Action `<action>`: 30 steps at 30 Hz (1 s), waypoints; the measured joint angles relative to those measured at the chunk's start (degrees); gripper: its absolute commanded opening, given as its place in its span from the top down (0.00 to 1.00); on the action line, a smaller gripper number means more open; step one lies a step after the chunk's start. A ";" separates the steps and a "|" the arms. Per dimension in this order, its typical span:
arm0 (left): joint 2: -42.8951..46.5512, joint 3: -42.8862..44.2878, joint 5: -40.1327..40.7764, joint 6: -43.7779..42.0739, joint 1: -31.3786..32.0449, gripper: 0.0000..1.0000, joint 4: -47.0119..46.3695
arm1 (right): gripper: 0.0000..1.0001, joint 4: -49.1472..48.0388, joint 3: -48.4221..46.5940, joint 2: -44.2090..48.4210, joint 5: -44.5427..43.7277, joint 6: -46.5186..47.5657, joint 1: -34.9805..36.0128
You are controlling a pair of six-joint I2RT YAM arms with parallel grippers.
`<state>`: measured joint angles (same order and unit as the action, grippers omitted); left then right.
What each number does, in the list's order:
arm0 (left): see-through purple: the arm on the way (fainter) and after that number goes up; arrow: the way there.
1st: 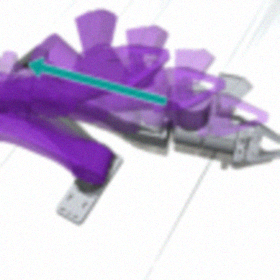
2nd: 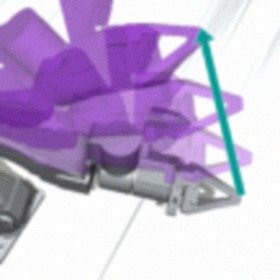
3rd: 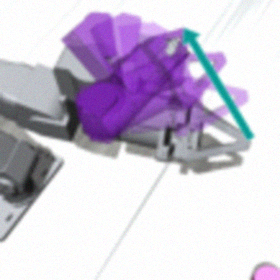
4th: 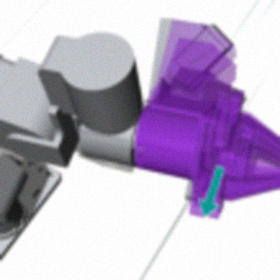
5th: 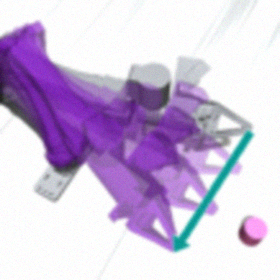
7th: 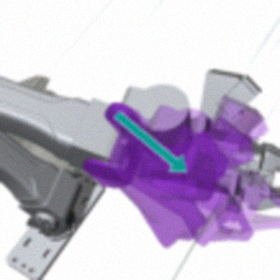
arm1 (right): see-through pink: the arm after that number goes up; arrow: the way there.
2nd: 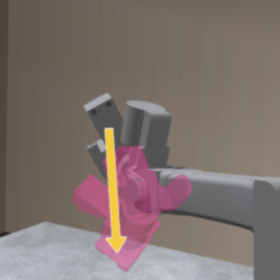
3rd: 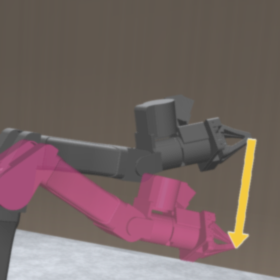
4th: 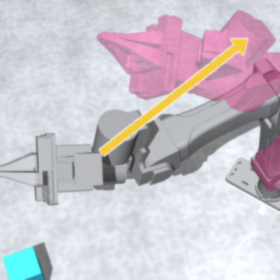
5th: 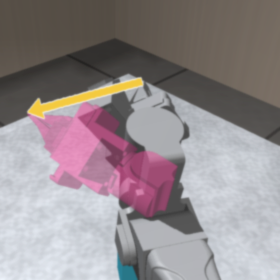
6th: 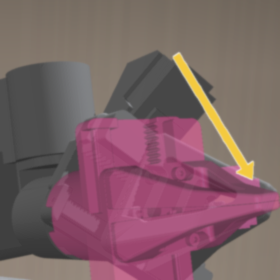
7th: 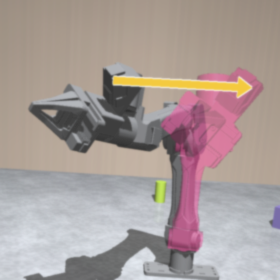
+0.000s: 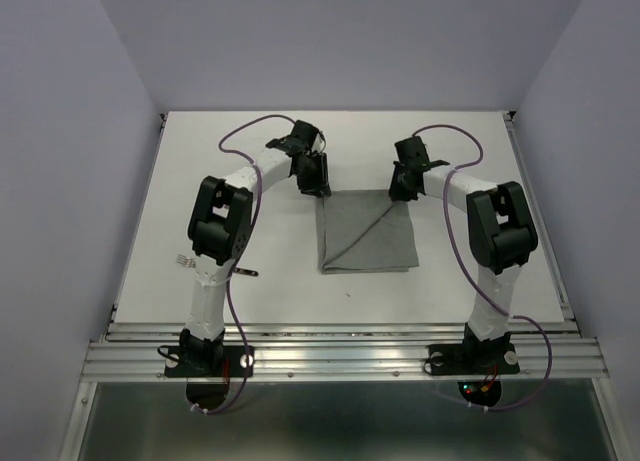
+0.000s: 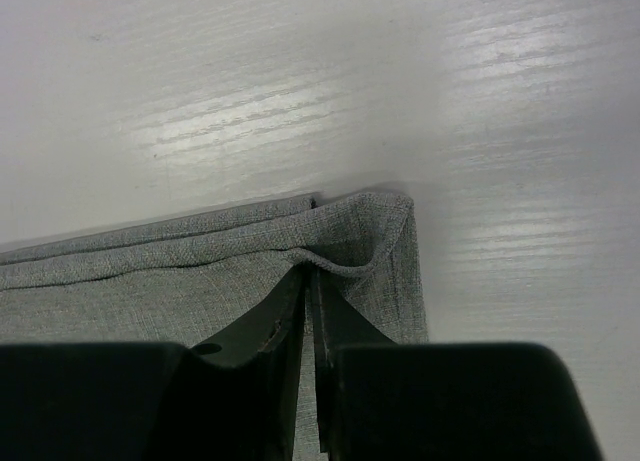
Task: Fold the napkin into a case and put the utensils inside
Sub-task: Smooth out the upper triangle-folded napkin at the center of the board.
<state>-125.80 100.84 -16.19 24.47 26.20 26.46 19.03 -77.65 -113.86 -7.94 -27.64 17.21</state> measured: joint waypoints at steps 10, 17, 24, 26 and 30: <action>8.83 -1.99 5.03 -0.20 0.20 0.54 2.12 | 0.88 -0.24 0.00 -0.07 0.20 0.72 0.00; 20.06 -15.63 1.99 0.76 3.74 0.90 -1.03 | 0.88 -0.26 0.00 -0.07 0.26 0.85 0.00; 21.97 -28.15 -3.41 1.79 8.63 0.99 -3.67 | 0.88 -0.26 0.00 -0.07 0.50 0.87 0.00; 21.97 -29.46 -3.91 1.79 9.11 1.00 -3.91 | 0.88 -0.26 0.00 -0.07 0.57 0.90 0.00; 21.97 -30.82 -4.39 1.68 9.18 1.00 -5.11 | 0.88 -0.26 0.00 -0.07 0.74 0.87 0.00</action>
<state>-103.83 70.02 -20.58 26.15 35.38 21.34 18.76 -77.65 -113.93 -7.20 -26.76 17.21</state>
